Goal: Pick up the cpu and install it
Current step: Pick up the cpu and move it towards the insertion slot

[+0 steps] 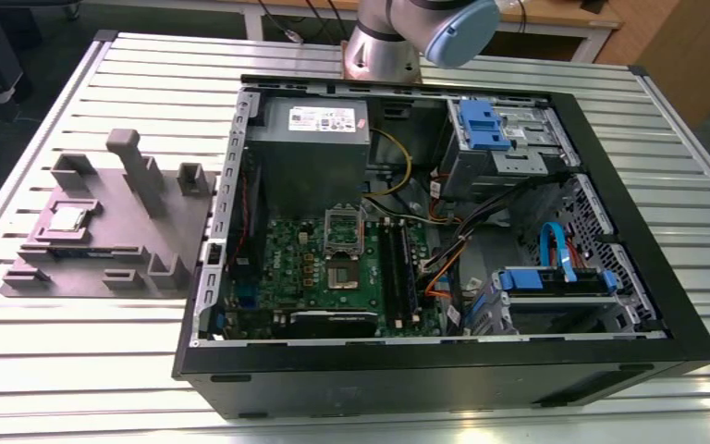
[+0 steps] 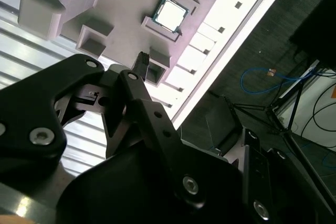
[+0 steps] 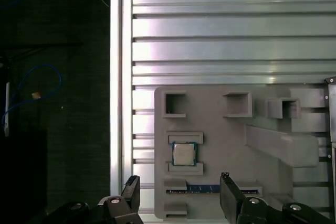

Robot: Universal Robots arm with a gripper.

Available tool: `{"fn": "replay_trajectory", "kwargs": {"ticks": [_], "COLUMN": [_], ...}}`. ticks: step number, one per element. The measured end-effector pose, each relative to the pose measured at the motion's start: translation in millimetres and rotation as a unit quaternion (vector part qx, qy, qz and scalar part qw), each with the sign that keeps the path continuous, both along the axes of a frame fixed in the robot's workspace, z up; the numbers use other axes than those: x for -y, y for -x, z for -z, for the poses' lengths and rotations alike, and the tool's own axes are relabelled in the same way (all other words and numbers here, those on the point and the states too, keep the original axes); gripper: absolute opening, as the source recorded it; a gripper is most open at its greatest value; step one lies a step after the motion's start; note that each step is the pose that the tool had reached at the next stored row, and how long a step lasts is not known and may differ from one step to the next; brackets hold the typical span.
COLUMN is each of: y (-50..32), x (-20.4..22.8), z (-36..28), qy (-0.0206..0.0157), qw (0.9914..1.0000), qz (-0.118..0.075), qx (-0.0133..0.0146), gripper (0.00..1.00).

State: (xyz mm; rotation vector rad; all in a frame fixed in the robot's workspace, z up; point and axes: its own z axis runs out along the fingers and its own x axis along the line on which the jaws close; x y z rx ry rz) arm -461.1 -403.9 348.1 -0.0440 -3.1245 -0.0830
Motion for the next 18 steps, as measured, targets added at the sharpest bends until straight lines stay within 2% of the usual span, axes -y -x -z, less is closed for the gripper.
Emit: {"fn": "replay_trajectory", "kwargs": {"ticks": [12,18], "y": [0.0,0.0], "x": [0.1,2.5], "z": [5.4,10.7], "qy": [-0.0001,0.0000], "qw": [1.00000,0.99998], "qz": [0.000,-0.007], "qx": [0.0001,0.0001], "gripper": [0.71,0.71]}}
